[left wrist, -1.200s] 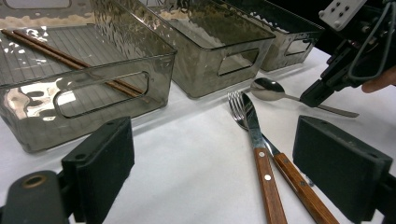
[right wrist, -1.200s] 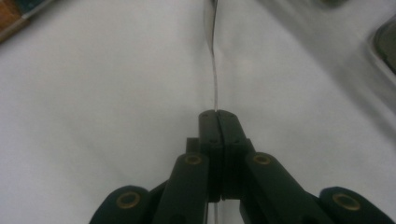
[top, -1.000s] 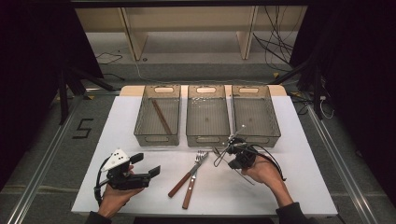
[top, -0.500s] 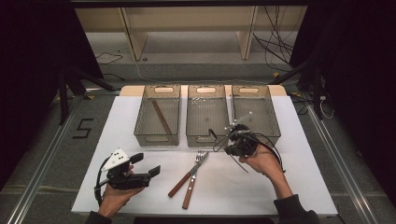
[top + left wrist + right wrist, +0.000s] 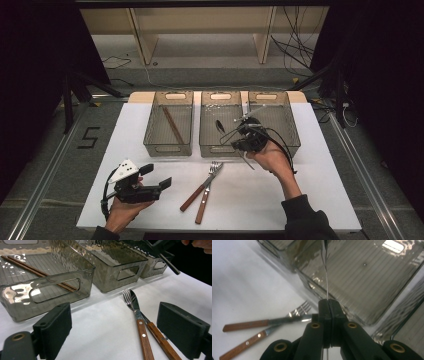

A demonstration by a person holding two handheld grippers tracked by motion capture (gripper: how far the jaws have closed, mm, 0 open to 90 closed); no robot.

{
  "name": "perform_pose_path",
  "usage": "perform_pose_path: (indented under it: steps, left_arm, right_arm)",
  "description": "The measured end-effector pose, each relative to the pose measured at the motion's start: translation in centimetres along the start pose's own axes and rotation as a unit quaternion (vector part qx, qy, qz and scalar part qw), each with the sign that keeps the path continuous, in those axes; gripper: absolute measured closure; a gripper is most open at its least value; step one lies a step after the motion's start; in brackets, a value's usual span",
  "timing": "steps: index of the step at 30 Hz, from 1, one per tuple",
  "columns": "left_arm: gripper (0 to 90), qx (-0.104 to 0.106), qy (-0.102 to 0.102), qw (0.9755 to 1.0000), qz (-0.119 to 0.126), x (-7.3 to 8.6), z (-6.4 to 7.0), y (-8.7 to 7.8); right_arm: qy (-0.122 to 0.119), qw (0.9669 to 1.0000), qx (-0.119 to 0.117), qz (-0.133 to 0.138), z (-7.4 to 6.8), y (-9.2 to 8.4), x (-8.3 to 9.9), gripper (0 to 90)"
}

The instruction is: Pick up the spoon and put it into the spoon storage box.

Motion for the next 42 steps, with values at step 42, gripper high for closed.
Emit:
perform_pose_path:
  steps: [42]
  left_arm:
    - [12.3, 0.003, -0.001, 1.0000, 0.002, -0.1, 0.0, -0.1]
  right_arm:
    - [0.110, 0.9923, 0.026, 0.051, 5.5, 3.4, -7.6, 90.0]
Point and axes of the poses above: each handheld gripper's, and its own axes: y roughly forward along the jaws, x roughly out of its underside, z roughly to its right, the point moved 9 cm from there along y, roughly forward along the jaws, and after that the axes turned 12 degrees about -y, right-handed, at the moved point
